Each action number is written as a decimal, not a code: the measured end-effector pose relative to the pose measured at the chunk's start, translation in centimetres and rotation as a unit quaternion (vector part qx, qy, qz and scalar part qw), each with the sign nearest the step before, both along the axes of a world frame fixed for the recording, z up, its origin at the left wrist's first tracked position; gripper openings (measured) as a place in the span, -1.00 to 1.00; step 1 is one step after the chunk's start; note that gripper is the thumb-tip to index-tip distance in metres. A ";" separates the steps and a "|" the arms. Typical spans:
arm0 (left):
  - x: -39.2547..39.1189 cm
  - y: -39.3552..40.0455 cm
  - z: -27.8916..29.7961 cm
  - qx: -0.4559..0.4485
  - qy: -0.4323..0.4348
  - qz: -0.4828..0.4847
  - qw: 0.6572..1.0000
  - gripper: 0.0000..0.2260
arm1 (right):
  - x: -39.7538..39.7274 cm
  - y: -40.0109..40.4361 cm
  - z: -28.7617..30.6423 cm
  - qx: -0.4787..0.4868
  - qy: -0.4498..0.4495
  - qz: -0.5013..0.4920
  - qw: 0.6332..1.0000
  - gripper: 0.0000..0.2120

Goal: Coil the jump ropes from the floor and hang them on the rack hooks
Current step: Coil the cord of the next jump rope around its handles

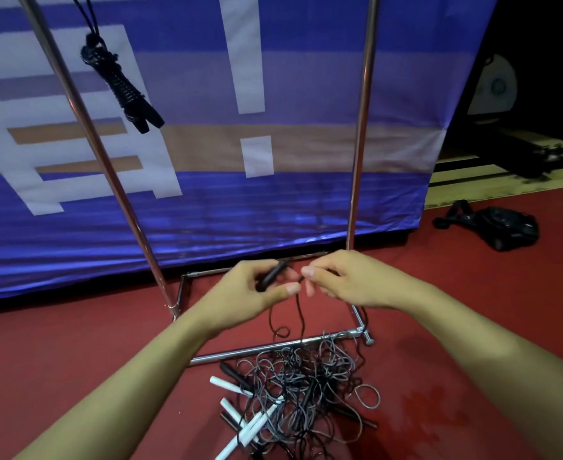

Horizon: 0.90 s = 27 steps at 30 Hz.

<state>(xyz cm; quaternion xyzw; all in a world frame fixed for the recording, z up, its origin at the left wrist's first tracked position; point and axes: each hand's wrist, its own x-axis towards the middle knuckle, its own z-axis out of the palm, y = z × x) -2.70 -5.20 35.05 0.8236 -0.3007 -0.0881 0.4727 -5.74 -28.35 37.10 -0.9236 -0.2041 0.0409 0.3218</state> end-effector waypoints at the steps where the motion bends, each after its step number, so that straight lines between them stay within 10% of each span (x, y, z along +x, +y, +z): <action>1: -0.1 -0.5 -0.2 0.014 -0.018 -0.017 1.000 -0.82 | 0.0 0.3 0.0 0.008 -0.004 0.000 1.000 -0.61; 10: 1.6 1.9 -0.5 0.173 -0.067 -0.023 0.982 -0.82 | -0.2 -2.6 -0.5 -0.080 0.170 0.033 0.982 -0.64; 18: 1.2 1.3 -0.3 0.056 0.020 -0.002 0.998 -0.76 | 0.5 -1.1 -0.5 -0.062 0.050 0.032 0.996 -0.66; 27: 2.6 1.5 0.1 0.081 -0.127 0.072 0.986 -0.74 | 0.6 -0.7 -0.5 -0.025 0.089 0.009 0.996 -0.58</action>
